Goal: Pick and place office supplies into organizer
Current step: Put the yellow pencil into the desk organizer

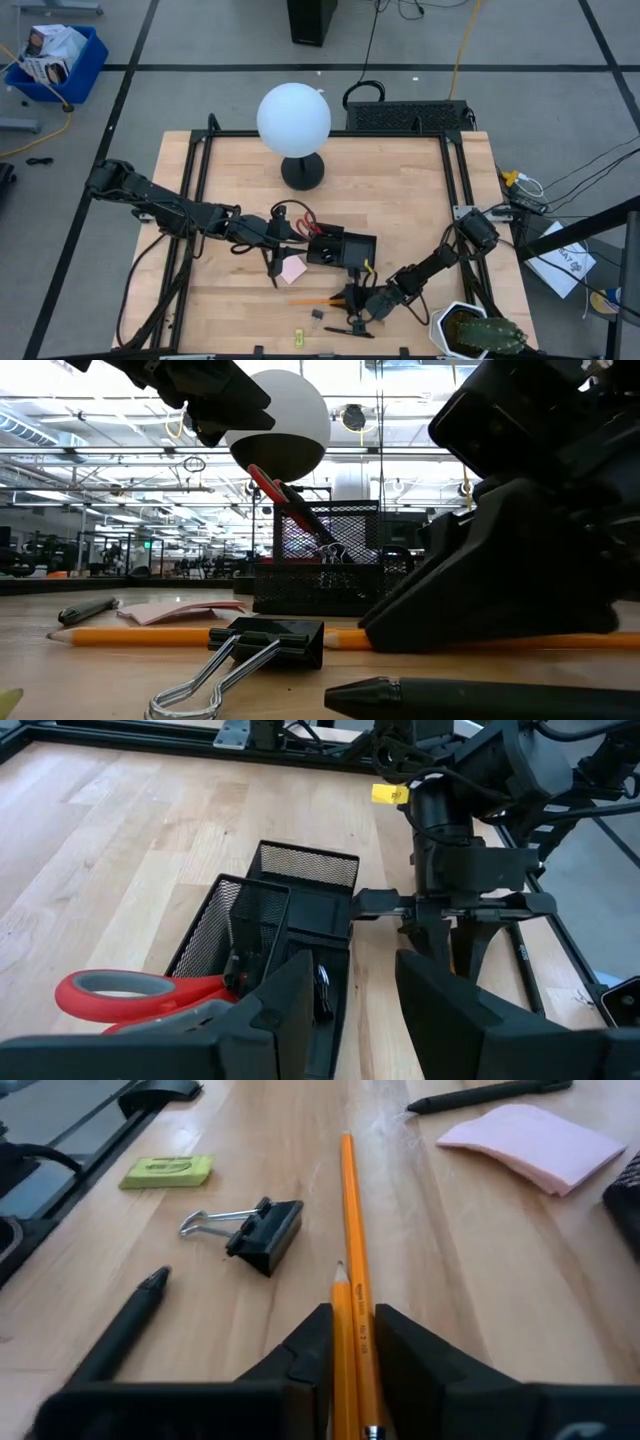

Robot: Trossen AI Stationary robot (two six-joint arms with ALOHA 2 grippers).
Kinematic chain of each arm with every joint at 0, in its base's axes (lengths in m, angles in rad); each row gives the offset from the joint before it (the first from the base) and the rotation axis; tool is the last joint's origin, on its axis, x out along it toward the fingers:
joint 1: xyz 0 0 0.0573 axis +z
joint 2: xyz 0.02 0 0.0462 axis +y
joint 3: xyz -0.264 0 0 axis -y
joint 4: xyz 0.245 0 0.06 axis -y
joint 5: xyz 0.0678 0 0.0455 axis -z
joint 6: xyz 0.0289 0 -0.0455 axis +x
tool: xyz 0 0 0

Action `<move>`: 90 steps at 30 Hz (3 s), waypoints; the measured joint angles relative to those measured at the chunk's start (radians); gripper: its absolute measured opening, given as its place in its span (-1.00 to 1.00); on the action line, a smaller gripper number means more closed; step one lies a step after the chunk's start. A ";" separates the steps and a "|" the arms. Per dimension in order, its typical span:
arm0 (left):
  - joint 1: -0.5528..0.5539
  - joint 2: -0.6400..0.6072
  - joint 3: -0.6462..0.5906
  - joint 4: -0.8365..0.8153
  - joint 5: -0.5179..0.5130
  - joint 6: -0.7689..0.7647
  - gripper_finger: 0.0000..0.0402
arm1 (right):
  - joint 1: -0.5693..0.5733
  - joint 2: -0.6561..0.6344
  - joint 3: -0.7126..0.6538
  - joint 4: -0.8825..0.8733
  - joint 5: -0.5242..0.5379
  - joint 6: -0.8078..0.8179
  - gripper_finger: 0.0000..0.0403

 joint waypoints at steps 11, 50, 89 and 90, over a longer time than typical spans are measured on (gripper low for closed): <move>0.000 0.000 0.000 0.000 0.000 0.000 -0.25 | 0.002 -0.004 0.000 0.055 0.007 -0.076 -0.87; -0.001 0.000 0.000 -0.024 -0.001 -0.022 -0.26 | 0.023 -0.103 0.000 -0.081 -0.071 -0.107 -0.59; -0.001 0.000 0.000 -0.021 -0.034 -0.029 -0.26 | 0.084 -0.056 -0.151 0.062 0.033 0.040 -0.94; -0.001 0.000 0.000 -0.021 -0.034 -0.029 -0.26 | 0.082 -0.056 -0.154 0.086 0.044 0.011 -0.94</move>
